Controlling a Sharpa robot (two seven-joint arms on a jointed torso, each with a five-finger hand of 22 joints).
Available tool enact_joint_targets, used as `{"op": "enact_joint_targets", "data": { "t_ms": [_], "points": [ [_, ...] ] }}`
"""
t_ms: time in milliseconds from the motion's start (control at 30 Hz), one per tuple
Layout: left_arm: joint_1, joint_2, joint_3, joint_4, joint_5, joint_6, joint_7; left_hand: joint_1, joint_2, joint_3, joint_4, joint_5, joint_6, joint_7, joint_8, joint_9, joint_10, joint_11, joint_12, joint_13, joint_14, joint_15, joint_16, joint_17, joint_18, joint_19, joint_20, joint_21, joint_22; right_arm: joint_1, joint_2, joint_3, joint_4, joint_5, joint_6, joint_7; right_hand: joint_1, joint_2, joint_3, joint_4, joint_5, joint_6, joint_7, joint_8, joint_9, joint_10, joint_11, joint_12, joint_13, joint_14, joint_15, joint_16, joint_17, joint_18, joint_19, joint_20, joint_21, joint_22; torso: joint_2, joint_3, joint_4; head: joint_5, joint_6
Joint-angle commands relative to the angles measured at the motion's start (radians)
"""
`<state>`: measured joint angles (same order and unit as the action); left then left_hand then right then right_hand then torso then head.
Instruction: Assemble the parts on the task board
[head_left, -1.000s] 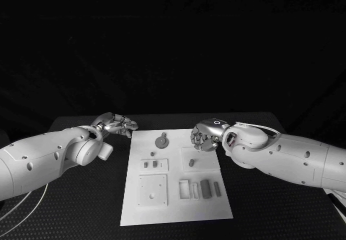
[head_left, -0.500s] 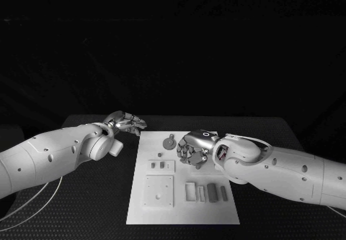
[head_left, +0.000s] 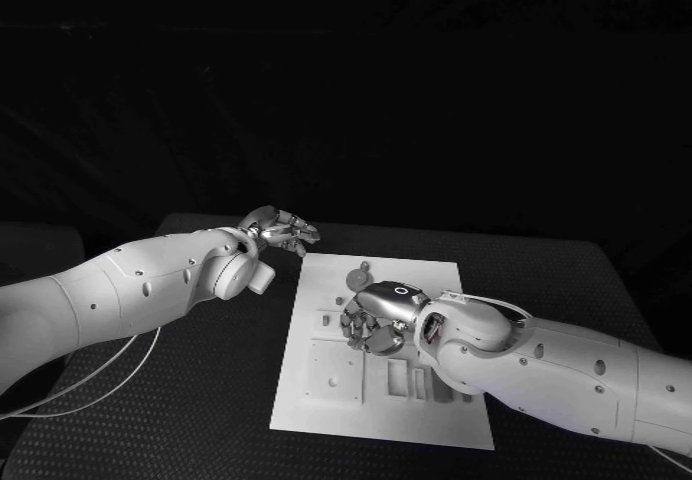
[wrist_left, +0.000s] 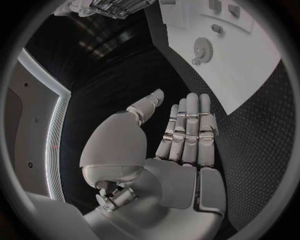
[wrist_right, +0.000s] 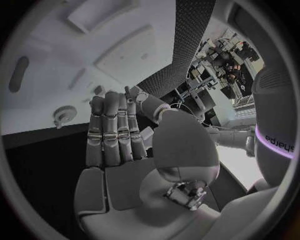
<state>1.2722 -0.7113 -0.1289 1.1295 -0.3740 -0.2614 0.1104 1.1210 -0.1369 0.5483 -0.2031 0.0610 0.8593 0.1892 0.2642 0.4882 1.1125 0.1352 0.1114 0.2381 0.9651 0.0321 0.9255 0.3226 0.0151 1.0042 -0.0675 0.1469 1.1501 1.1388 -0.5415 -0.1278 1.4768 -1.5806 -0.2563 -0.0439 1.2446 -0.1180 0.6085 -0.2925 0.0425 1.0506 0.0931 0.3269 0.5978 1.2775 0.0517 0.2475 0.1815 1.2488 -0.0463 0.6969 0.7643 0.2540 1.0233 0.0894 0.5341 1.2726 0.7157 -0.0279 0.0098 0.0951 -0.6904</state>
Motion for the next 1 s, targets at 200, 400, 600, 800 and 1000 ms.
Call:
{"op": "enact_joint_targets", "data": {
  "t_ms": [200,400,600,800,1000],
  "points": [
    [0.001,0.006,0.001,0.002,-0.006,-0.010,0.022,-0.006,0.003,-0.002,0.004,-0.001,-0.006,-0.002,0.006,-0.001,-0.004,-0.001,0.005,-0.001,0.006,0.000,-0.005,0.002,0.006,0.009,0.001,-0.007,-0.002,-0.031,0.025,-0.002,-0.019,-0.063,0.004,0.005,0.000,0.010,-0.003,-0.002,0.005,-0.001,0.007,0.003,0.002,0.001,0.002,-0.006,0.002,-0.002,-0.005,-0.003,0.001,0.008,0.002,0.001,-0.005,0.001,0.000,0.0007,-0.0015,0.032,-0.021],
    [0.001,0.003,0.001,0.004,-0.006,-0.008,0.021,-0.006,0.003,-0.002,0.005,-0.001,-0.006,-0.002,0.006,-0.001,-0.004,-0.001,0.006,-0.001,0.006,0.000,-0.005,0.002,0.006,0.009,0.001,-0.007,-0.002,-0.036,0.034,-0.010,-0.033,-0.081,0.004,0.004,0.000,0.010,-0.003,-0.002,0.005,-0.001,0.006,0.004,0.003,0.001,0.002,-0.006,0.003,-0.001,-0.005,-0.003,0.001,0.008,0.003,0.001,-0.005,0.001,0.000,0.0005,0.0003,0.039,-0.030],
    [0.001,0.002,0.001,0.005,-0.006,-0.008,0.021,-0.006,0.003,-0.003,0.005,-0.001,-0.006,-0.002,0.006,-0.001,-0.004,-0.001,0.006,-0.001,0.006,0.000,-0.005,0.003,0.006,0.009,0.001,-0.008,-0.002,-0.039,0.036,-0.015,-0.043,-0.085,0.006,0.004,0.000,0.010,-0.003,-0.002,0.005,-0.001,0.006,0.004,0.004,0.002,0.002,-0.006,0.004,-0.001,-0.005,-0.004,0.002,0.008,0.003,0.001,-0.006,0.002,0.001,0.0009,-0.0004,0.042,-0.032],
    [0.001,-0.001,0.001,0.010,-0.006,-0.007,0.020,-0.006,0.003,-0.003,0.006,-0.001,-0.006,-0.002,0.007,-0.001,-0.004,-0.001,0.006,-0.002,0.006,0.000,-0.005,0.003,0.006,0.010,0.001,-0.008,-0.002,-0.041,0.037,-0.022,-0.052,-0.092,0.010,0.002,0.000,0.010,-0.003,-0.002,0.005,-0.002,0.006,0.004,0.004,0.002,0.002,-0.007,0.004,-0.001,-0.005,-0.004,0.002,0.008,0.003,0.001,-0.006,0.002,0.000,-0.0012,-0.0010,0.039,-0.033],
    [0.002,0.000,0.001,0.011,-0.006,-0.009,0.019,-0.006,0.002,-0.003,0.006,-0.001,-0.006,-0.002,0.007,-0.001,-0.004,-0.001,0.007,-0.002,0.006,0.000,-0.006,0.004,0.006,0.010,0.001,-0.009,-0.002,-0.044,0.042,-0.025,-0.067,-0.092,0.006,0.003,0.000,0.010,-0.003,-0.002,0.005,-0.002,0.006,0.004,0.005,0.002,0.002,-0.007,0.005,-0.001,-0.005,-0.004,0.002,0.008,0.003,0.001,-0.006,0.002,-0.001,0.0000,-0.0010,0.038,-0.036]
  ]
}}
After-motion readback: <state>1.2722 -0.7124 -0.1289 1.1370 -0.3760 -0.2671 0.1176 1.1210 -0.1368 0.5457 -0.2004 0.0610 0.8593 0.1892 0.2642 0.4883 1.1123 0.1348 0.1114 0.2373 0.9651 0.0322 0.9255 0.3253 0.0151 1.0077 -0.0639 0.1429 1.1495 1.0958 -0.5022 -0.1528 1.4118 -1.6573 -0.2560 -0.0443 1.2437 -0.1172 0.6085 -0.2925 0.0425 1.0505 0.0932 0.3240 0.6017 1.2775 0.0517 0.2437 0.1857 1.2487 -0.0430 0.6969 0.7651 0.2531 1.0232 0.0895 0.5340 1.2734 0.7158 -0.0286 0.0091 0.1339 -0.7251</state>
